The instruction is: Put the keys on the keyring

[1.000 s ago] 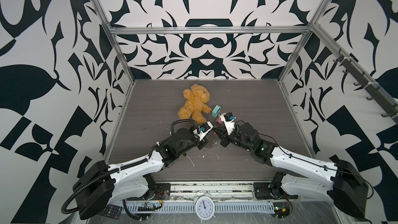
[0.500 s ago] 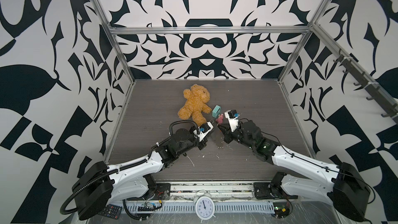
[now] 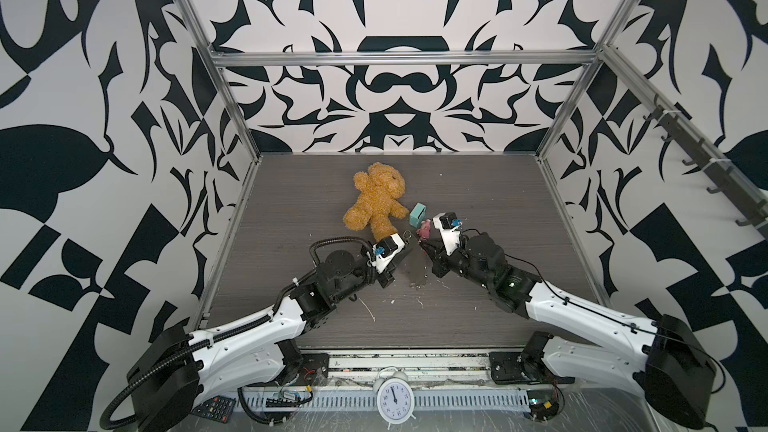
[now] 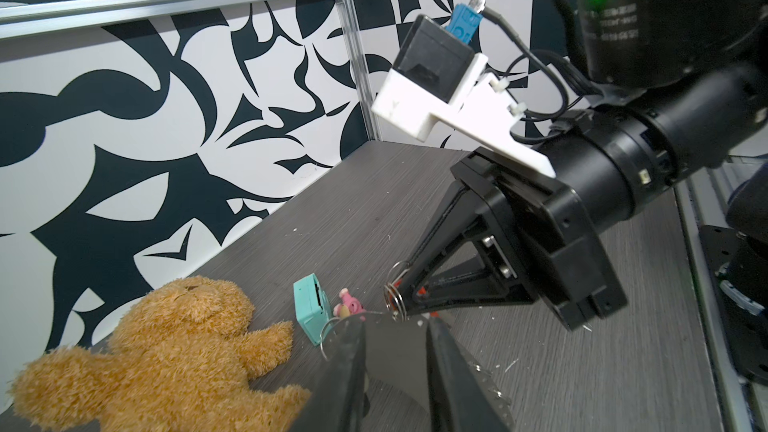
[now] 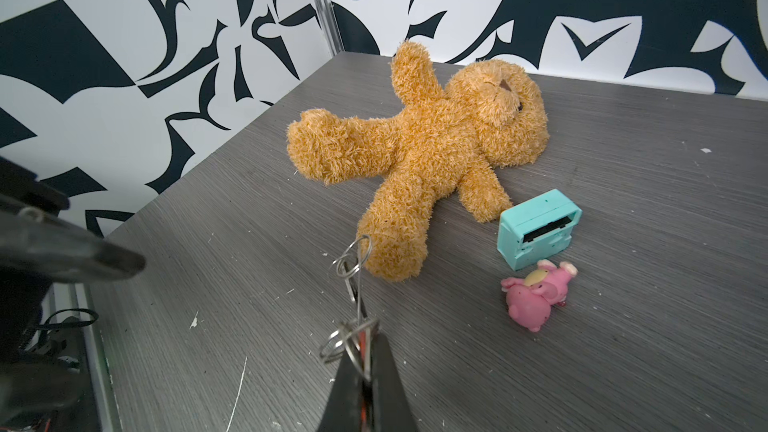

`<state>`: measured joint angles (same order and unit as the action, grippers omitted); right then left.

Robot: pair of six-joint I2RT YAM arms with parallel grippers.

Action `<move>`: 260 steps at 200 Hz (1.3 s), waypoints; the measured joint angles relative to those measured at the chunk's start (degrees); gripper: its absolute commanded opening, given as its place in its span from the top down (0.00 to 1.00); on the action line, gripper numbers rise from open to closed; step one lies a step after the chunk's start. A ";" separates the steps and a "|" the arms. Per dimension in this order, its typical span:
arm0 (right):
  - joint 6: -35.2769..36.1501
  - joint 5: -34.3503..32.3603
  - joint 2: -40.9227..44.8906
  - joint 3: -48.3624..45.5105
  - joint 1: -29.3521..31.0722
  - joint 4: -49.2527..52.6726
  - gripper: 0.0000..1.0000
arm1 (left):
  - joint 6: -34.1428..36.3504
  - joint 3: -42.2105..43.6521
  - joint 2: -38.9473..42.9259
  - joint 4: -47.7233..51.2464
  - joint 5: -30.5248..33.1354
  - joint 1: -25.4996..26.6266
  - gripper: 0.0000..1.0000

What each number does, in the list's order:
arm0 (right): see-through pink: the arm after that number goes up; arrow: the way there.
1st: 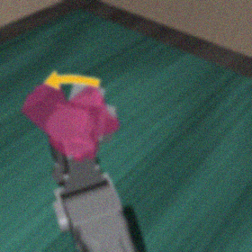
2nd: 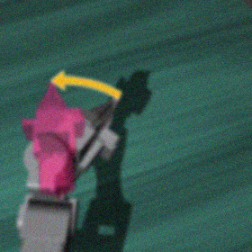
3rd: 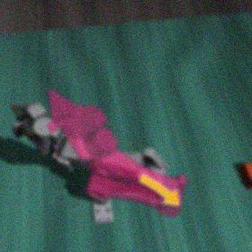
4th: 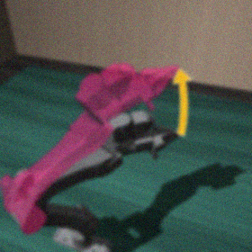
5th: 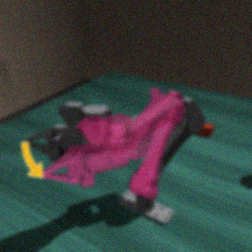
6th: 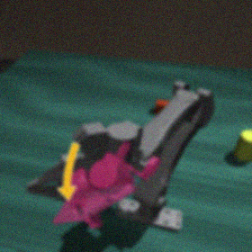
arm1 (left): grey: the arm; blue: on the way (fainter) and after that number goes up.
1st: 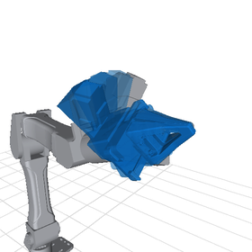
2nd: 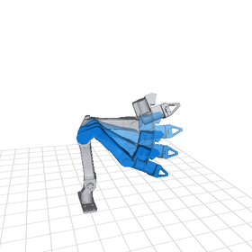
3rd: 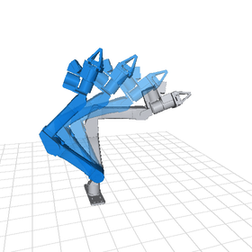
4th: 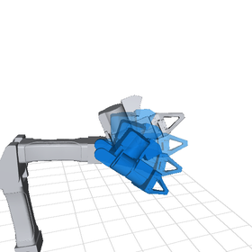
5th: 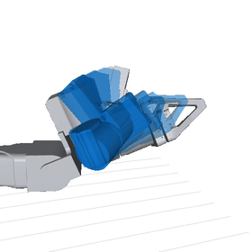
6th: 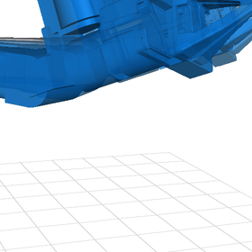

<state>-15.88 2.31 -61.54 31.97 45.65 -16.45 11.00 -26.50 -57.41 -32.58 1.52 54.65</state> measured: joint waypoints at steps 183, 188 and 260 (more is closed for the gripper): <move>1.31 0.48 0.50 -0.66 0.74 -0.24 1.00 | 0.00 -2.27 -4.11 3.89 -1.99 0.00 0.72; 1.38 0.50 0.50 -0.66 0.79 -0.28 1.00 | 0.00 -2.62 -4.48 4.17 -1.99 0.00 0.72; 2.29 0.94 0.50 -0.66 1.64 -1.16 1.00 | -0.57 -4.55 -6.95 6.58 -1.29 0.00 0.68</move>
<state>-13.58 3.25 -61.04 31.31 47.29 -17.61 10.44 -31.05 -64.36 -26.00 0.23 54.65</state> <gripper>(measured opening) 0.064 0.317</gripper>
